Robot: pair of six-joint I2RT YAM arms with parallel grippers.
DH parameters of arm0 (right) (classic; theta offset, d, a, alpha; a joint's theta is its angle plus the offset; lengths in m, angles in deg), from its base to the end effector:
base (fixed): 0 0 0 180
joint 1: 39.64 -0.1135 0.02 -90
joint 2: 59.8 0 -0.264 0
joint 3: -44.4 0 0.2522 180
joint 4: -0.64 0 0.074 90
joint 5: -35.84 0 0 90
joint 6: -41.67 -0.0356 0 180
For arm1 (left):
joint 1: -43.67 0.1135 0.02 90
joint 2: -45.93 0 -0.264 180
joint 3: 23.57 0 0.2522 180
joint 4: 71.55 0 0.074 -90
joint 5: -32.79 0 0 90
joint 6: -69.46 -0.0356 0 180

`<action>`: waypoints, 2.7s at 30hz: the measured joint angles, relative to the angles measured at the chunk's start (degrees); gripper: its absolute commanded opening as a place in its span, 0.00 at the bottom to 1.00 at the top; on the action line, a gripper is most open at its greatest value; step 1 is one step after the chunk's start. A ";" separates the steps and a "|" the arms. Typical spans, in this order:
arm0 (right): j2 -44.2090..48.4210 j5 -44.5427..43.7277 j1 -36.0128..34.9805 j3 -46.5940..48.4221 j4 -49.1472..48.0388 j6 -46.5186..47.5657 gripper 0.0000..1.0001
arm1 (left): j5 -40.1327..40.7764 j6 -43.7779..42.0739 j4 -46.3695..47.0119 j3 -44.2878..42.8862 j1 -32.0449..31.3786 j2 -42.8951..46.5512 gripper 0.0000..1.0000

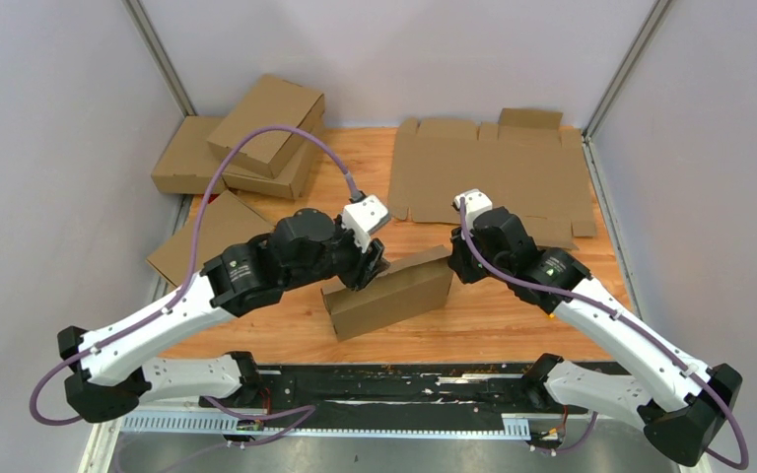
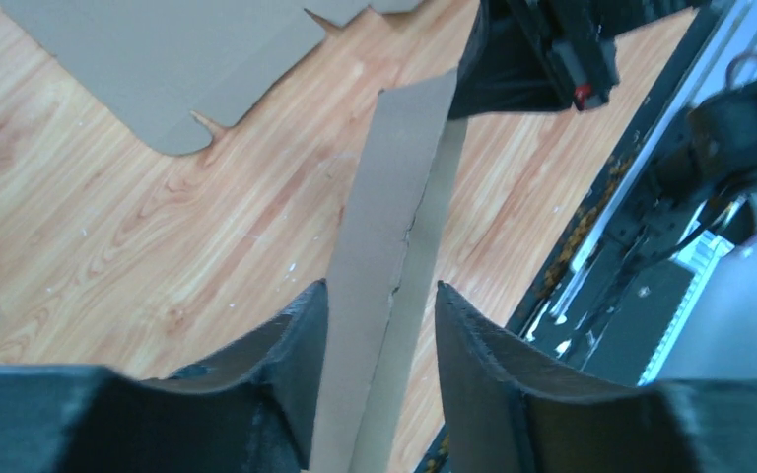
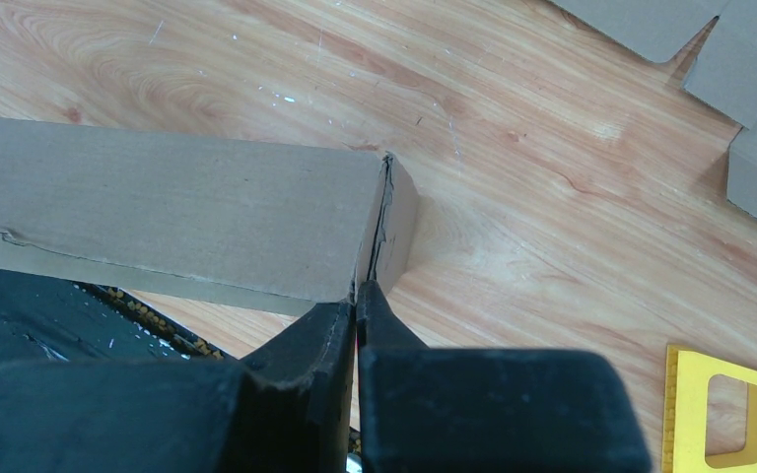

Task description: Fold the paper box

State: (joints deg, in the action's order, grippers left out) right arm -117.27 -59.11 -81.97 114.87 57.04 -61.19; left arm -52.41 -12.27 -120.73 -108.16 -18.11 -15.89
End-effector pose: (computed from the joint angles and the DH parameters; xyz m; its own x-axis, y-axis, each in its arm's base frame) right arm 0.1524 0.1346 0.3176 -0.6342 -0.2778 -0.7215 -0.4958 0.8622 0.1039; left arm 0.1095 -0.1977 0.3951 -0.3293 0.3106 -0.8917 0.8036 0.5880 -0.0920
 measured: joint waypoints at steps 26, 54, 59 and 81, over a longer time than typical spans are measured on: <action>0.68 0.46 -0.02 0.28 2.93 -0.28 0.59 | 1.64 12.04 22.69 30.03 0.74 13.90 0.01; -1.22 0.94 -0.24 6.84 5.44 -0.83 0.00 | 0.26 12.07 24.41 28.76 0.74 10.27 0.00; -0.74 0.48 0.09 1.33 1.33 -2.03 0.00 | -0.09 12.07 23.63 28.76 0.76 9.53 0.00; -1.22 1.01 1.29 0.33 -0.42 -2.99 0.00 | 0.42 11.80 11.28 21.42 0.74 10.40 0.00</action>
State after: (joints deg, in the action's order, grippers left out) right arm -118.49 -58.10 -80.68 115.20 56.62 -64.18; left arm -51.99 -0.47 -109.45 -86.74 -17.36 -5.49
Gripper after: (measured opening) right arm 0.008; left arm 0.008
